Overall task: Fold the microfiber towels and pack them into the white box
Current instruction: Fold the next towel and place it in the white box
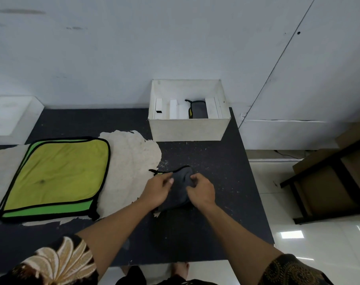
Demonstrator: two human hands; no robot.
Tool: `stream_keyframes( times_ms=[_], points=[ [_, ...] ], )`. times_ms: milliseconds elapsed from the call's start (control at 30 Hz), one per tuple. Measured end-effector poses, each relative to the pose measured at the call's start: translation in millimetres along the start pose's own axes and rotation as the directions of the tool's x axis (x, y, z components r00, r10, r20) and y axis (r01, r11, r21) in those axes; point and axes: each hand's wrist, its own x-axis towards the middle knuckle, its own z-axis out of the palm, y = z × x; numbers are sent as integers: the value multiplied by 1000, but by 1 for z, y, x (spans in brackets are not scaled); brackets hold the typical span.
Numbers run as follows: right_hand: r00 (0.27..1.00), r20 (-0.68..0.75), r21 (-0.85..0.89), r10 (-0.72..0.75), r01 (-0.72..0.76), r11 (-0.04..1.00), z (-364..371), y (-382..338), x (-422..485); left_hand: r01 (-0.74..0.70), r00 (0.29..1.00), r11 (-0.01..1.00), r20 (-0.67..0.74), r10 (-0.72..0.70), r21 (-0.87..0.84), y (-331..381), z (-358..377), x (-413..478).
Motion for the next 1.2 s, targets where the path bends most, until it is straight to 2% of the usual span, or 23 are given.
stream_keyframes(
  times_ms=[100,200,300,433,533,700,867,1000,1067,1200],
  points=[
    [989,18,1,-150,150,989,4,-5,-5,199,979,913,112,-170,-357,18,4,3],
    [945,159,-3,-286,290,957,10,-10,-11,335,942,806,154,-299,-488,24,4,8],
    [907,277,26,-316,322,946,14,-10,-14,374,922,838,67,-381,-397,17,4,13],
    [932,231,79,-280,269,960,15,-4,-14,379,913,864,-15,-407,-333,7,2,14],
    [920,262,-19,-291,306,952,14,-1,-12,403,894,840,-42,-446,-363,4,-1,13],
    [868,376,-135,-325,398,907,18,0,-14,361,922,873,-12,-386,-326,-2,-3,12],
    [836,428,-168,-344,447,878,21,-3,-11,318,937,914,-63,-344,-252,-2,-12,11],
    [807,481,-210,-341,484,849,25,-5,-8,342,937,937,-57,-346,-66,-8,-13,5],
    [812,466,-208,-351,486,849,27,-5,-9,323,944,946,-75,-322,-4,-10,-13,3],
    [840,408,-230,-359,475,849,29,-3,-10,324,925,945,-192,-327,-50,-11,-14,-3]
  ],
)
